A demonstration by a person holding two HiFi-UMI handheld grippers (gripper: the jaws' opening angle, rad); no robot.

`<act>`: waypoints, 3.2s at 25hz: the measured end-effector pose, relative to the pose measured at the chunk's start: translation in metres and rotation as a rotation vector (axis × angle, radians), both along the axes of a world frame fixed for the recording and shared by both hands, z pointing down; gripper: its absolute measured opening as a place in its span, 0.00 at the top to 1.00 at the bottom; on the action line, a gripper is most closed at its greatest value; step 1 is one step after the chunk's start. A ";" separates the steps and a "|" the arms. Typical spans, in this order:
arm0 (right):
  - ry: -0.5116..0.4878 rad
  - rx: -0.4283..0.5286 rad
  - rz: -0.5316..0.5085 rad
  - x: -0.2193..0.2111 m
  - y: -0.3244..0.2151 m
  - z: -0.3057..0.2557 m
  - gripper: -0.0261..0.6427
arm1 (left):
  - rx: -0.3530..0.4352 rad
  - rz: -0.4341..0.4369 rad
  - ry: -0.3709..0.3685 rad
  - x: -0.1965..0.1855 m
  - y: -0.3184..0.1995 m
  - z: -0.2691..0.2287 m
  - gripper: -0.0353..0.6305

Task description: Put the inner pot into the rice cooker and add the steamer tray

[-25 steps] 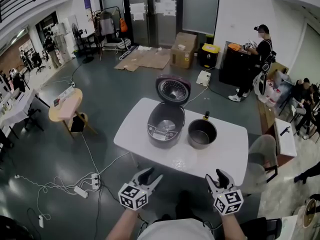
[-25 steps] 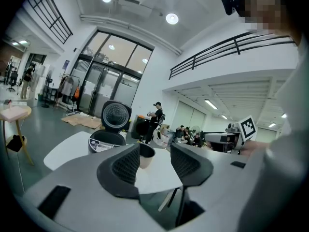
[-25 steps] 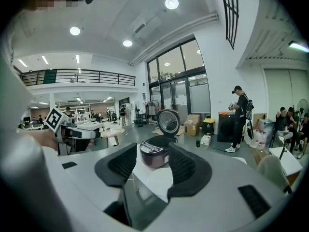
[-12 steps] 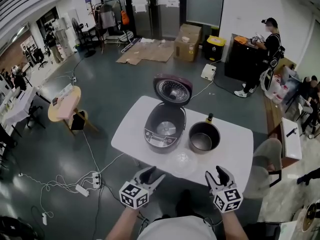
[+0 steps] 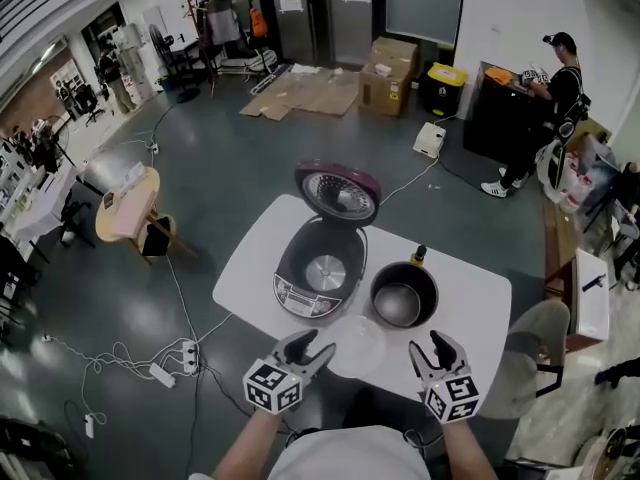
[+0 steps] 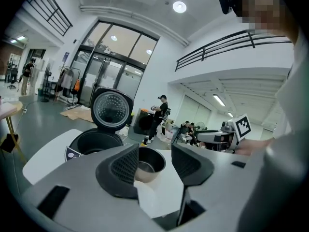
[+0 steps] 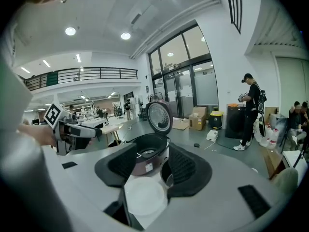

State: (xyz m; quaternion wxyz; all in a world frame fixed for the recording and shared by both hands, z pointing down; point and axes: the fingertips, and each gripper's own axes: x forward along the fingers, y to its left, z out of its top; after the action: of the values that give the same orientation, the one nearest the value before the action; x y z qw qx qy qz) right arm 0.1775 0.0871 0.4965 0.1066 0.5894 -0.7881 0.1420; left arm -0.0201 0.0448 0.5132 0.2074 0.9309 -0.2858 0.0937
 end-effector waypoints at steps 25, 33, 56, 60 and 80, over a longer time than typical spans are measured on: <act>-0.085 -0.135 0.046 0.101 -0.083 0.070 0.64 | -0.120 -0.033 -0.088 0.107 -0.097 0.062 0.60; -0.076 -0.172 0.108 0.113 -0.092 0.089 0.64 | -0.185 -0.012 -0.161 0.124 -0.122 0.100 0.57; -0.099 -0.417 0.252 0.151 -0.121 0.210 0.65 | -0.418 -0.145 -0.483 0.172 -0.151 0.240 0.57; -0.097 -0.453 0.295 0.160 -0.125 0.232 0.65 | -0.447 -0.172 -0.488 0.172 -0.154 0.260 0.58; -0.198 -0.703 0.478 0.177 -0.143 0.309 0.87 | -0.570 -0.218 -0.485 0.180 -0.177 0.305 0.83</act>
State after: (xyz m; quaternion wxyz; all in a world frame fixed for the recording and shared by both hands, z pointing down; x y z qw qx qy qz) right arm 0.3548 -0.0555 0.8058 0.1889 0.6667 -0.5397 0.4781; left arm 0.1602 -0.1320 0.8185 0.3929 0.7510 -0.3861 0.3642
